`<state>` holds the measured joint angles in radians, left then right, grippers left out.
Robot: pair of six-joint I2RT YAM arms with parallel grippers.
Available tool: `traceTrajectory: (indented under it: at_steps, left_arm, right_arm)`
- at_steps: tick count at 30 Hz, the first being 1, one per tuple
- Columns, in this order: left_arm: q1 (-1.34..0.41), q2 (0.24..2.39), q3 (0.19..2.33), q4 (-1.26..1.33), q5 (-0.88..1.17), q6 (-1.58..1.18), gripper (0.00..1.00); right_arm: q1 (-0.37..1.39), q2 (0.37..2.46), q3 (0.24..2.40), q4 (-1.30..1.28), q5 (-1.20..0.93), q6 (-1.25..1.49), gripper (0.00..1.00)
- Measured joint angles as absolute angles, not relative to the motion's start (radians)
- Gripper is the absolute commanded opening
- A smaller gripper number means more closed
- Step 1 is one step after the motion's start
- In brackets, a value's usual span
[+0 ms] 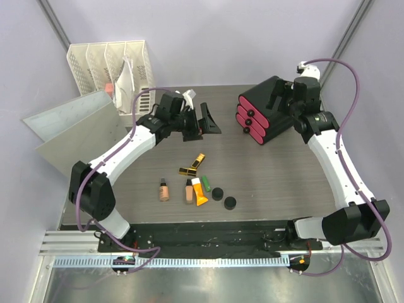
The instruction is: Organize the makeup
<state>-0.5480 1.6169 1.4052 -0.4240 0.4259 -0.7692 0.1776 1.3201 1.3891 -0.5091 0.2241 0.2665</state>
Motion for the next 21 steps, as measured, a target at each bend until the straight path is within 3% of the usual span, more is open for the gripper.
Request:
traceTrajectory:
  at_steps: [10, 14, 19, 21]
  left_arm:
    - [-0.548, 1.853, 1.416, 0.059, 0.555, -1.114, 0.97]
    - [-0.548, 1.988, 1.473, 0.162, 0.563, -1.239, 0.99]
    - [-0.548, 2.046, 1.517, 0.276, 0.549, -1.356, 0.98]
    - [-0.548, 2.065, 1.545, 0.307, 0.543, -1.385, 0.96]
  right_arm:
    - [0.169, 1.545, 1.544, -0.495, 0.200, 0.265, 0.99]
    - [0.140, 1.619, 1.591, -0.504, 0.154, 0.266, 0.94]
    - [0.085, 1.678, 1.654, -0.505, 0.096, 0.269, 0.76]
    - [0.067, 1.705, 1.686, -0.503, 0.062, 0.276, 0.63]
